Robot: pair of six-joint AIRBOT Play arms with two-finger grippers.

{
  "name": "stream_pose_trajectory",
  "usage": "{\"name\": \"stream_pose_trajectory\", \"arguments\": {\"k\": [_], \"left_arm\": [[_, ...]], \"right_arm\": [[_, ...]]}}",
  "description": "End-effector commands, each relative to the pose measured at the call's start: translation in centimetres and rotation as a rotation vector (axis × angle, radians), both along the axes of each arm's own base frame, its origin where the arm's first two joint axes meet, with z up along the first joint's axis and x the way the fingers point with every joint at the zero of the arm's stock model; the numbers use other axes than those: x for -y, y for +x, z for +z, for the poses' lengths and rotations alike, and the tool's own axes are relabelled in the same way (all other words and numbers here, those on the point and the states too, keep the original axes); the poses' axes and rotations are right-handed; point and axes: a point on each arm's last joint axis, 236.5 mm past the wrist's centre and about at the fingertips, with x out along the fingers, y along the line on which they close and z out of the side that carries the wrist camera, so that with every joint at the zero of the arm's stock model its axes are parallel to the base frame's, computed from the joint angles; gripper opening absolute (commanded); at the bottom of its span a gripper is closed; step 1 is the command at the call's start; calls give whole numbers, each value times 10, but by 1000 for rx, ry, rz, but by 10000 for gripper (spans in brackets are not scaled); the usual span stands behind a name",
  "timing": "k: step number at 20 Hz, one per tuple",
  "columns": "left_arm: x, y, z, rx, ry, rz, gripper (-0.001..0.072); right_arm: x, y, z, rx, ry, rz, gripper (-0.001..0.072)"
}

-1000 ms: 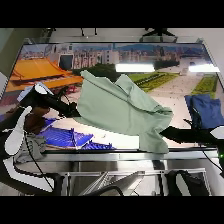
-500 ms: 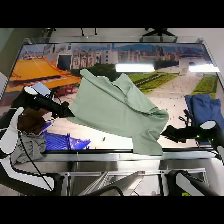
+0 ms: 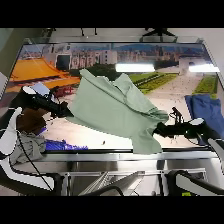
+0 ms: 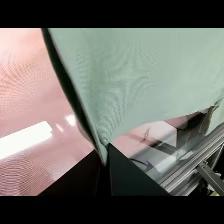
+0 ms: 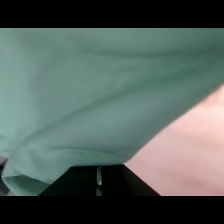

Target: Fold the shirts.

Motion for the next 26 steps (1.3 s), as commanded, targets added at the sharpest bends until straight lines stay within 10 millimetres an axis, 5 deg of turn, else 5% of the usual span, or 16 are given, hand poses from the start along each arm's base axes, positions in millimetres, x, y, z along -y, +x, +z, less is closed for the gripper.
{"name": "stream_pose_trajectory", "arguments": {"k": [1, 3, 5, 8, 11, 14, 16, 19, 22, 26], "left_arm": [[-10, 5, 41, 131, 6, 4, 13], [-9, 16, 110, 337, -75, 50, 13], [-2, 18, 215, 632, -229, 114, 13], [1, -26, 369, 1063, -248, 133, 13], [8, -92, 483, 1415, -23, 110, 13], [12, -133, 550, 1647, 221, 114, 13], [-5, -128, 562, 1644, 323, 166, 13], [-13, -92, 539, 1540, 207, 111, 13], [-18, -24, 455, 1255, 54, 51, 13], [-5, 64, 324, 943, -64, -10, 14]], "right_arm": [[-1, 34, 74, 186, 88, 16, 16], [19, 60, 169, 426, 78, -4, 16], [37, 69, 293, 749, 7, -43, 16], [43, 29, 472, 1201, -242, -67, 16], [20, -32, 588, 1500, -511, -58, 16], [6, -79, 659, 1703, -746, -113, 16], [9, -90, 673, 1728, -835, -132, 16], [23, -46, 639, 1607, -683, -63, 16], [42, 20, 580, 1441, -428, 19, 16], [69, 125, 430, 1070, -262, 49, 16]]}}
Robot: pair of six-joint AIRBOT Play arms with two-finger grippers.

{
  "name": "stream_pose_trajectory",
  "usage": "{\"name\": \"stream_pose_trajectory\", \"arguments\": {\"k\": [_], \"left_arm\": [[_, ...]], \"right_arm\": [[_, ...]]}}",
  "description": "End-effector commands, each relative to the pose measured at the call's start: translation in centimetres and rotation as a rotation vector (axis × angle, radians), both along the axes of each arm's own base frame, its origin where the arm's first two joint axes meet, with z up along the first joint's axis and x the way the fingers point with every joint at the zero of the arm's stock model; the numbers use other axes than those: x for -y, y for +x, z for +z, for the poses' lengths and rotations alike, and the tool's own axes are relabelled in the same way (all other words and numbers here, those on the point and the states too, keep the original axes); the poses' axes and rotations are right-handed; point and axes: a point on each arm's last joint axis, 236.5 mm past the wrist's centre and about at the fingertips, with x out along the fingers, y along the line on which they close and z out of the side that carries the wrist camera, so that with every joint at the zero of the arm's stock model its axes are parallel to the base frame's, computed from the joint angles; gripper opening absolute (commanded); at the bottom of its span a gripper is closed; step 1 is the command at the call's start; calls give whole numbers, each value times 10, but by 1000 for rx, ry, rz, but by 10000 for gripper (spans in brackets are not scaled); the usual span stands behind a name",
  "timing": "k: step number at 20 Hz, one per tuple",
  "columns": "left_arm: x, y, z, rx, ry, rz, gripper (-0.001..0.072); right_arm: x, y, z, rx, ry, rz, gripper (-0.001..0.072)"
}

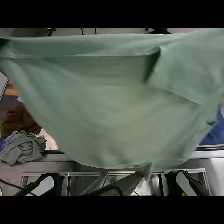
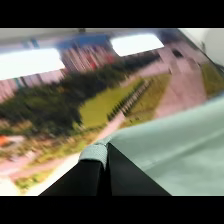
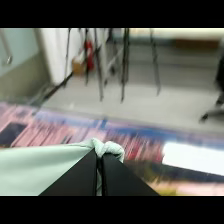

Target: Fold the shirts.

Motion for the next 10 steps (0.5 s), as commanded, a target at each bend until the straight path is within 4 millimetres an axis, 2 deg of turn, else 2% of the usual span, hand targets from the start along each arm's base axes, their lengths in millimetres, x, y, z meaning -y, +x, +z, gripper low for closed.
{"name": "stream_pose_trajectory", "arguments": {"k": [1, 2, 5, 7, 9, 10], "left_arm": [[19, 67, -114, -241, -40, -87, 14], [21, 88, -149, -301, -50, -89, 14], [10, 136, -259, -480, 20, -60, 14], [5, 160, -316, -559, 39, -56, 14], [-1, 183, -361, -601, 35, -48, 14], [-2, 191, -374, -606, 32, -46, 14]], "right_arm": [[4, 81, -139, -322, 123, 78, 16], [5, 102, -177, -389, 158, 82, 16], [13, 158, -292, -585, 255, 60, 16], [17, 184, -359, -680, 324, 28, 15], [18, 203, -405, -729, 397, 18, 15], [17, 210, -419, -744, 439, 22, 16]]}}
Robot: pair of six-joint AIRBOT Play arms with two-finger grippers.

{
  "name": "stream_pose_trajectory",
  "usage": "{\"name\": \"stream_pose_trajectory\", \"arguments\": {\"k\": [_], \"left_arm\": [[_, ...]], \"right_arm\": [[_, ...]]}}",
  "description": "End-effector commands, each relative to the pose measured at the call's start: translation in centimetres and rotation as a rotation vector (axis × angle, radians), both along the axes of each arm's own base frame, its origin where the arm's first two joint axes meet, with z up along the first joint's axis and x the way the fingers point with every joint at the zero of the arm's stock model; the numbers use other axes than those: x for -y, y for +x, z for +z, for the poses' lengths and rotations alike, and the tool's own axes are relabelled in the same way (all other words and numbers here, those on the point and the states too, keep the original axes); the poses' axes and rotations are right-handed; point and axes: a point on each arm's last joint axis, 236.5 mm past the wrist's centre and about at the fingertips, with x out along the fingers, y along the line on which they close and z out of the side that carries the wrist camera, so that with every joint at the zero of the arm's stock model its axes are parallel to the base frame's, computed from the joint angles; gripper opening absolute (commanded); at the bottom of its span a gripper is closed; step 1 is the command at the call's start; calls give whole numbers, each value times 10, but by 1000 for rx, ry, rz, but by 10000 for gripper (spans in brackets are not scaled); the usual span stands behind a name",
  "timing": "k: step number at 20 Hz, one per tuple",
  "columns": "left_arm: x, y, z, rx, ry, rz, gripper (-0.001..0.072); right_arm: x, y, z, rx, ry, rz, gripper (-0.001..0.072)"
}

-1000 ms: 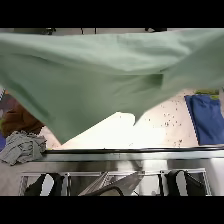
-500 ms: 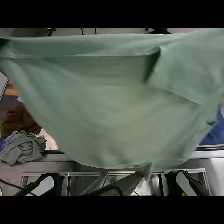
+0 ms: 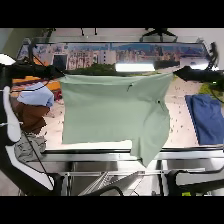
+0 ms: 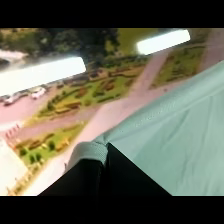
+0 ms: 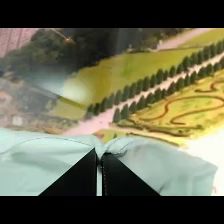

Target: Fold the shirts.

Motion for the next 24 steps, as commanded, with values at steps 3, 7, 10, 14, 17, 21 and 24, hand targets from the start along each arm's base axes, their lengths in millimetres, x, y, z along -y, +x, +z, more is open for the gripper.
{"name": "stream_pose_trajectory", "arguments": {"k": [3, 7, 10, 14, 17, 21, 24], "left_arm": [[-13, 34, -95, -81, 29, 30, 14], [-15, 23, -117, -113, 32, 19, 14], [-14, 19, -129, -111, 119, -19, 14], [-25, 8, -154, -165, 303, -47, 14], [-22, 6, -156, -167, 327, -64, 14], [-12, 1, -153, -174, 326, -91, 134], [-10, -7, -128, -196, 317, -79, 703]], "right_arm": [[4, 34, -93, -116, 94, -34, 15], [11, 14, -117, -199, -5, 17, 16], [16, -3, -147, -297, -130, 48, 16], [17, -6, -169, -347, -180, 41, 16], [11, -5, -175, -354, -182, 51, 16], [7, -4, -169, -342, -185, 55, 99], [18, -7, -134, -337, -217, 55, 431]]}}
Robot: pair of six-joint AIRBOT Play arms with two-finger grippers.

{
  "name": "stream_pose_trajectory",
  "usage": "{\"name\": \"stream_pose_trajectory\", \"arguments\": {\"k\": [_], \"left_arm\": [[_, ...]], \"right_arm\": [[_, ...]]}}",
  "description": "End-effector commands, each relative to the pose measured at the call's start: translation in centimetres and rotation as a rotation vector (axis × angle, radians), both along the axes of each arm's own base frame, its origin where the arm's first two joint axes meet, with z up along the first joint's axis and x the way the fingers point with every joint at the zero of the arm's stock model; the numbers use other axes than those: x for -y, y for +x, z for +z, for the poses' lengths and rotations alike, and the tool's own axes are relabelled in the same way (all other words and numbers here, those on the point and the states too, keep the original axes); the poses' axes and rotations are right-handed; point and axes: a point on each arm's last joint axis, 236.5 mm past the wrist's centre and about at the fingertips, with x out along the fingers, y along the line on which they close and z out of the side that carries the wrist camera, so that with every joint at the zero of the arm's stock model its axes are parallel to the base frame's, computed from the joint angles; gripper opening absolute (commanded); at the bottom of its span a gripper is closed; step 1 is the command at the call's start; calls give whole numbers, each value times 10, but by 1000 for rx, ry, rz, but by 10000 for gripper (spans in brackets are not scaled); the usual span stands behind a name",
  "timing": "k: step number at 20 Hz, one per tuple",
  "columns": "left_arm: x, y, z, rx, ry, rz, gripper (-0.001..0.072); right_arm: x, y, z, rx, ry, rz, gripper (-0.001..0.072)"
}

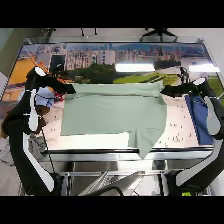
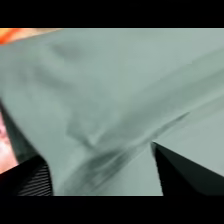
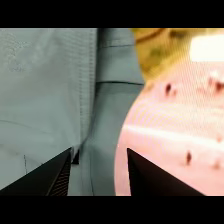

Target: Fold the shirts.

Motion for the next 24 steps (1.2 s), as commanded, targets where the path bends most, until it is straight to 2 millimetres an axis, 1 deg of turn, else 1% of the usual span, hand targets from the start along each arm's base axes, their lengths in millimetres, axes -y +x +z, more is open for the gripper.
{"name": "stream_pose_trajectory", "arguments": {"k": [1, 2, 3, 4, 5, 6, 7, 8, 10, 11, 12, 14, 16, 18, 20, 22, 24], "left_arm": [[-2, -13, 29, -32, 2, 23, 703], [-6, -17, 45, -43, -4, 47, 703], [-12, -26, 61, -67, -12, 77, 703], [-18, -38, 74, -100, -17, 89, 703], [-23, -56, 83, -147, -22, 96, 703], [-29, -76, 87, -201, -28, 106, 702], [-34, -94, 87, -247, -35, 126, 702], [-40, -114, 82, -289, -44, 153, 702], [-47, -156, 62, -359, -62, 207, 697], [-49, -176, 50, -387, -70, 227, 619], [-51, -197, 35, -415, -78, 250, 589], [-51, -232, 9, -472, -93, 291, 589], [-45, -256, -11, -521, -101, 299, 589], [-42, -266, -25, -529, -95, 309, 589], [-44, -264, -33, -505, -84, 325, 588], [-40, -256, -31, -481, -110, 335, 586], [-26, -245, -23, -448, -187, 331, 571]], "right_arm": [[11, -8, 37, -11, -37, -11, 448], [16, -15, 55, -15, -49, -24, 448], [19, -25, 72, -20, -44, -22, 447], [20, -37, 84, -38, -30, -20, 445], [21, -52, 94, -57, -20, -10, 443], [21, -67, 99, -82, -7, -12, 442], [21, -84, 100, -109, 5, -15, 438], [21, -102, 99, -135, 17, -25, 438], [23, -140, 93, -179, 39, -66, 438], [24, -161, 89, -199, 51, -96, 438], [26, -180, 85, -220, 65, -133, 438], [26, -216, 76, -252, 106, -230, 438], [22, -243, 65, -255, 112, -311, 438], [10, -267, 50, -275, 125, -361, 437], [-10, -283, 36, -294, 173, -368, 438], [-32, -294, 22, -308, 245, -352, 438], [-44, -313, -1, -356, 261, -354, 438]]}}
